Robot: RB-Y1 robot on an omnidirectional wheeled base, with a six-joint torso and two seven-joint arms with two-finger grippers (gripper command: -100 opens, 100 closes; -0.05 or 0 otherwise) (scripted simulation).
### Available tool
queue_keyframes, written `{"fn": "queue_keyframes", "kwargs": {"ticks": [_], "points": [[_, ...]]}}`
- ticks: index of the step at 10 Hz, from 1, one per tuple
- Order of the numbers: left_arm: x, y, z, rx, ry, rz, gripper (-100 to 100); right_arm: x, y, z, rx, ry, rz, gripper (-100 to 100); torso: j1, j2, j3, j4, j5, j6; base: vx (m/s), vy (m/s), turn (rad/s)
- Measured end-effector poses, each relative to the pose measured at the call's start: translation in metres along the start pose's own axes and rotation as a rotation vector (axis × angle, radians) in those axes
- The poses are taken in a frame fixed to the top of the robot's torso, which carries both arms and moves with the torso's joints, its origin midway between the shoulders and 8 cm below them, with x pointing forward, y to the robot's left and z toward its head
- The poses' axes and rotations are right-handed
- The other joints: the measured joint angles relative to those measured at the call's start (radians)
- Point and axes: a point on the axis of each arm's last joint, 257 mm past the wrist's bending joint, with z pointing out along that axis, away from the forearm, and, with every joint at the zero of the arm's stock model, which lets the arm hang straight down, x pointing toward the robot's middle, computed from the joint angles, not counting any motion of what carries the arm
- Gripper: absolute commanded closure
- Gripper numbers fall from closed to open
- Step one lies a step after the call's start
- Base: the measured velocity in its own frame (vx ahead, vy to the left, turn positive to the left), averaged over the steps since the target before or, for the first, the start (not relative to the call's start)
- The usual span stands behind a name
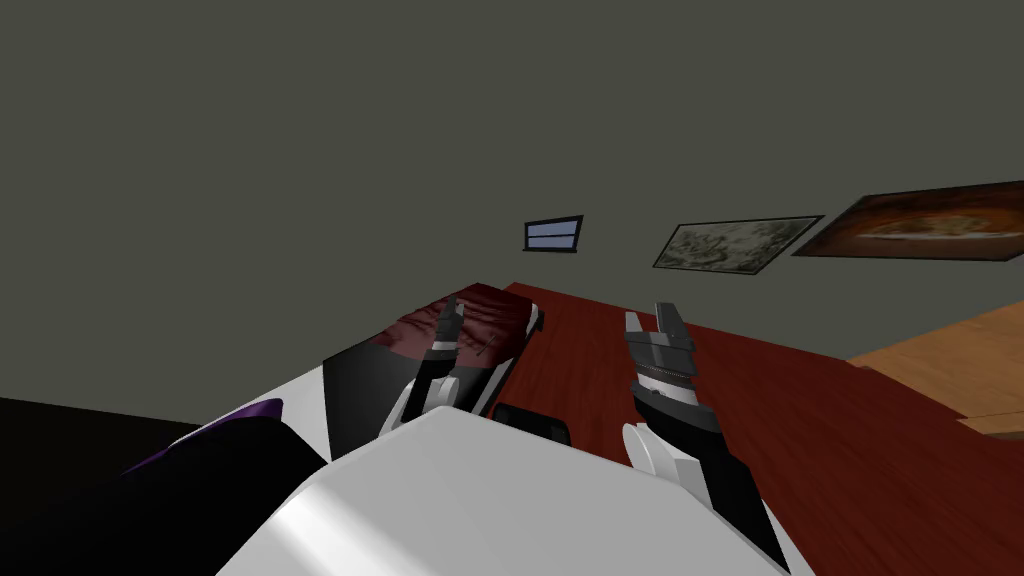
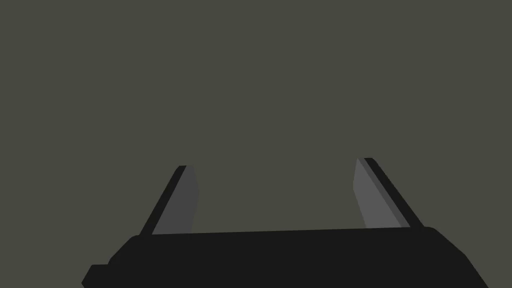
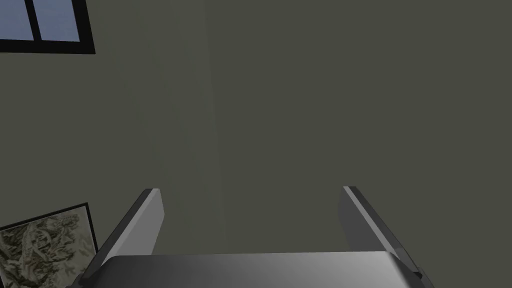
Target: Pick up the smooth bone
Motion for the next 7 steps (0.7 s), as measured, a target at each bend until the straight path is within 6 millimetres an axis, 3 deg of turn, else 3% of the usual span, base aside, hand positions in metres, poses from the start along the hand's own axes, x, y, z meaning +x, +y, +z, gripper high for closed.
{"fn": "queue_keyframes", "kwargs": {"ticks": [2, 7], "points": [[0.004, 0.016, 0.001, -0.029, 0.032, 0.001, -100, 0.000, 0.000, 0.000, 0.000, 0.000, 0.000, 0, 0.002, -0.003, -0.002, -0.001, 0.000, 0.000, 0.061, 0.039, 0.074], [0.011, 0.089, -0.005, -0.200, 0.084, -0.048, -100, 0.000, 0.000, 0.000, 0.000, 0.000, 0.000, 0, 0.002, -0.006, -0.003, -0.001, 0.000, 0.000, 0.076, 0.024, 0.067]]}}
